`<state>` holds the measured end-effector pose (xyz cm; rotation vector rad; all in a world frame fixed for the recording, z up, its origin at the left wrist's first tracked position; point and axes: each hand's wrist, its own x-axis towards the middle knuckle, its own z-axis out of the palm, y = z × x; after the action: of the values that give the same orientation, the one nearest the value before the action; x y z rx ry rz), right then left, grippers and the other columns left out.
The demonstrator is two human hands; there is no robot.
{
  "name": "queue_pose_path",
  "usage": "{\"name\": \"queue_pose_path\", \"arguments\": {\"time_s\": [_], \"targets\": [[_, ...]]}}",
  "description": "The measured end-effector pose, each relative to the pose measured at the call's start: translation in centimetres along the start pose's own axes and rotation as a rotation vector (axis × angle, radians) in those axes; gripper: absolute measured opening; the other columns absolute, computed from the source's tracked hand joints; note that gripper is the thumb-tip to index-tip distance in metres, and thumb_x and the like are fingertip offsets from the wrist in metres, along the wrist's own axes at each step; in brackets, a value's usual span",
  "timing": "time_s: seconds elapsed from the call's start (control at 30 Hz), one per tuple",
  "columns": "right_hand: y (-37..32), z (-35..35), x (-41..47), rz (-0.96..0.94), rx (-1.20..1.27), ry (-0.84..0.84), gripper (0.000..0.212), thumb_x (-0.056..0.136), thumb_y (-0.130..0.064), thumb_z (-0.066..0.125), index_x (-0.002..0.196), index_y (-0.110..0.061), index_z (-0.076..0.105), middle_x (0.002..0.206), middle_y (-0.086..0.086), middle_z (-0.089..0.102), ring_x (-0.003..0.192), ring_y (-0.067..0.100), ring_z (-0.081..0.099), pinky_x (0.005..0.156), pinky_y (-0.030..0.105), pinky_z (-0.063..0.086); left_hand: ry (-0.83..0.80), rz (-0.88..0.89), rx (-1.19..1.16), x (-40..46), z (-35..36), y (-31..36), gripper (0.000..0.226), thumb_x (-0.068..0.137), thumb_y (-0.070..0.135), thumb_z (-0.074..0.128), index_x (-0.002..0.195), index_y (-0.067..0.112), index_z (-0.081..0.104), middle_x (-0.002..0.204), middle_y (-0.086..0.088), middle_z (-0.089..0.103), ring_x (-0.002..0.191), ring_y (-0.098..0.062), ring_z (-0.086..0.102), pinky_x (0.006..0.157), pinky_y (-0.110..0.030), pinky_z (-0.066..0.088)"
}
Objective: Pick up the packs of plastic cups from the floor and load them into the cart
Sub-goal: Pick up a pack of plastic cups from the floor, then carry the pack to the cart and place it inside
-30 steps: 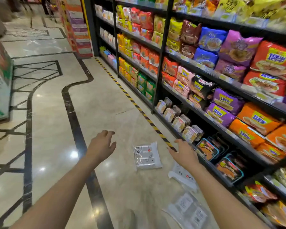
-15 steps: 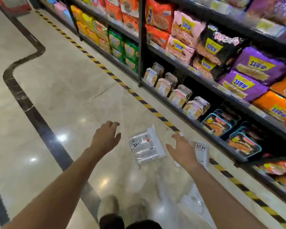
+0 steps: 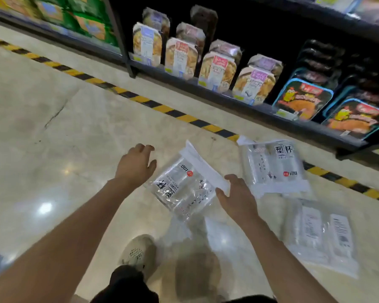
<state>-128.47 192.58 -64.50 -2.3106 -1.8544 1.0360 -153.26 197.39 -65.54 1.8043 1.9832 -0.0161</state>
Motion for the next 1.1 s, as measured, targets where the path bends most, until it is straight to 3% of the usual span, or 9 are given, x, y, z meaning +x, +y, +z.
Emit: {"name": "queue_pose_path", "arguments": {"time_s": [0.23,0.47,0.67,0.77,0.87,1.0,1.1], "targets": [[5.3,13.6,9.7,0.201,0.154,0.077,0.052,0.091,-0.032,0.051,0.137,-0.015,0.033,0.134,0.010,0.043,0.116,0.032,0.051,0.095,0.042,0.044,-0.054,0.039,-0.080,10.7,15.1,-4.8,0.044,0.091,0.024,0.051,0.132,0.009,0.044,0.131,-0.018,0.044,0.113,-0.037,0.050,0.092,-0.045,0.044],[9.0,22.3,13.8,0.533,0.490,0.163,0.075,0.089,-0.035,0.057,0.145,-0.009,0.015,0.145,0.017,0.026,0.126,0.039,0.041,0.101,0.046,0.037,-0.187,-0.002,-0.219,16.4,22.8,-7.3,0.059,0.092,0.038,0.049,0.140,0.009,0.032,0.141,-0.019,0.032,0.118,-0.038,0.048,0.101,-0.044,0.038],[10.2,25.5,14.2,0.674,0.740,0.142,0.087,0.089,-0.041,0.056,0.147,-0.002,0.004,0.147,0.024,0.030,0.136,0.034,0.032,0.108,0.035,0.029,-0.314,-0.016,-0.391,18.1,24.8,-8.0,0.069,0.089,0.054,0.045,0.141,0.012,0.028,0.137,-0.020,0.044,0.121,-0.034,0.048,0.105,-0.046,0.037],[10.5,26.4,14.8,0.732,0.859,0.143,0.091,0.086,-0.046,0.057,0.148,-0.005,0.005,0.149,0.018,0.031,0.137,0.031,0.033,0.109,0.036,0.028,-0.337,-0.005,-0.454,18.2,25.4,-7.6,0.064,0.090,0.053,0.045,0.138,0.013,0.032,0.124,-0.012,0.056,0.107,-0.026,0.053,0.093,-0.034,0.040],[10.5,26.7,15.1,0.740,0.890,0.184,0.091,0.084,-0.047,0.060,0.147,-0.005,0.009,0.148,0.017,0.032,0.136,0.030,0.035,0.109,0.036,0.029,-0.308,-0.008,-0.474,18.0,25.9,-7.1,0.053,0.091,0.043,0.049,0.135,0.015,0.036,0.104,-0.005,0.054,0.098,-0.023,0.052,0.082,-0.026,0.034],[10.4,26.4,14.9,0.710,0.900,0.254,0.089,0.081,-0.048,0.063,0.145,-0.007,0.016,0.146,0.016,0.037,0.133,0.030,0.039,0.107,0.034,0.033,-0.241,0.037,-0.466,17.5,25.7,-7.2,0.064,0.085,0.050,0.057,0.134,0.014,0.036,0.127,-0.011,0.055,0.115,-0.029,0.052,0.089,-0.031,0.037],[10.2,24.9,14.2,0.637,0.894,0.314,0.087,0.082,-0.045,0.063,0.145,-0.008,0.016,0.146,0.016,0.035,0.133,0.028,0.038,0.105,0.031,0.032,-0.179,0.061,-0.481,16.7,24.5,-6.5,0.069,0.081,0.054,0.059,0.134,0.014,0.038,0.129,-0.010,0.055,0.118,-0.029,0.052,0.089,-0.031,0.037]]}}
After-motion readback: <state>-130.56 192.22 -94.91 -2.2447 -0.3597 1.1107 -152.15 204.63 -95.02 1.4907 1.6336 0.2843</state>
